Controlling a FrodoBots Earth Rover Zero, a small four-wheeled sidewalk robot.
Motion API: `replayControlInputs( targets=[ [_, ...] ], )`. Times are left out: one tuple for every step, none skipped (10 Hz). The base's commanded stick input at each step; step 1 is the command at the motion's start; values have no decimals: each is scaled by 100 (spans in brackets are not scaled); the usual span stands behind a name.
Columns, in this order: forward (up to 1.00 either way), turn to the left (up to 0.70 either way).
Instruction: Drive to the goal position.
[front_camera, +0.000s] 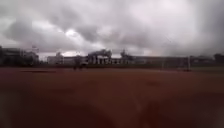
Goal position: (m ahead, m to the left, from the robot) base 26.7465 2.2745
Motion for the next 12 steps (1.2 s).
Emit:
replayControlInputs(
  targets=[
    [70,0],
    [70,0],
    [70,0],
    [70,0],
    [70,0],
    [70,0],
    [70,0],
    [70,0],
    [70,0],
    [70,0],
    [70,0],
    [70,0]
  ],
)
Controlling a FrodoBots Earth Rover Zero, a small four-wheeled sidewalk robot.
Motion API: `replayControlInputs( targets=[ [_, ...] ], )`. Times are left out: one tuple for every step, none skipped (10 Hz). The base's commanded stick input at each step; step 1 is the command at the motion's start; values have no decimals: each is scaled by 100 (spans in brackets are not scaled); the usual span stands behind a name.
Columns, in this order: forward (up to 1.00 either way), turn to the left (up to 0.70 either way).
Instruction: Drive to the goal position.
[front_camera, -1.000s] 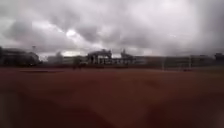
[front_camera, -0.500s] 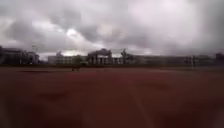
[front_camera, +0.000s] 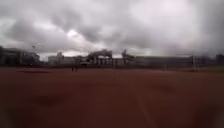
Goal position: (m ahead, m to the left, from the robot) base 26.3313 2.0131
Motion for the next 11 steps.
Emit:
replayControlInputs(
  targets=[
    [70,0],
    [70,0],
    [70,0],
    [70,0],
    [70,0],
    [70,0],
    [70,0],
    [70,0],
    [70,0],
    [70,0],
    [70,0]
  ],
)
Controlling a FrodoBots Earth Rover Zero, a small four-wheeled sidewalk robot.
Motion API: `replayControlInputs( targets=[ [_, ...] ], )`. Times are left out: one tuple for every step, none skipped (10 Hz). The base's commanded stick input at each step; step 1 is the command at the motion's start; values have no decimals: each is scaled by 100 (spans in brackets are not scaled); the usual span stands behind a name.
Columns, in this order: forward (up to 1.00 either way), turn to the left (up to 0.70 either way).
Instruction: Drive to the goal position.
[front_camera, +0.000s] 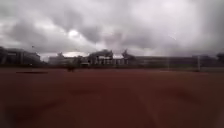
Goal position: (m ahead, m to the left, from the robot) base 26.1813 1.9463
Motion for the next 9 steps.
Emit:
replayControlInputs(
  targets=[
    [70,0],
    [70,0],
    [70,0],
    [70,0],
    [70,0],
    [70,0],
    [70,0],
    [70,0],
    [70,0]
  ],
)
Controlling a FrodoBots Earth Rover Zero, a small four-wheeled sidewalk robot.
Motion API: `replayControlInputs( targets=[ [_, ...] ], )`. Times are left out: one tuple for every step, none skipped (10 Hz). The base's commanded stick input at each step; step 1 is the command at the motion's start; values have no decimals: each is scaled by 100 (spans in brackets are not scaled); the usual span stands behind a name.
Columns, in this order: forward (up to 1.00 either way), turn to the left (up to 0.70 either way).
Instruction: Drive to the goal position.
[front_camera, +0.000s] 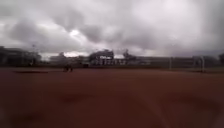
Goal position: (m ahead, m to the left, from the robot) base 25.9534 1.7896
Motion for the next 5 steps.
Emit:
replayControlInputs(
  targets=[
    [70,0],
    [70,0],
    [70,0],
    [70,0],
    [70,0]
  ],
)
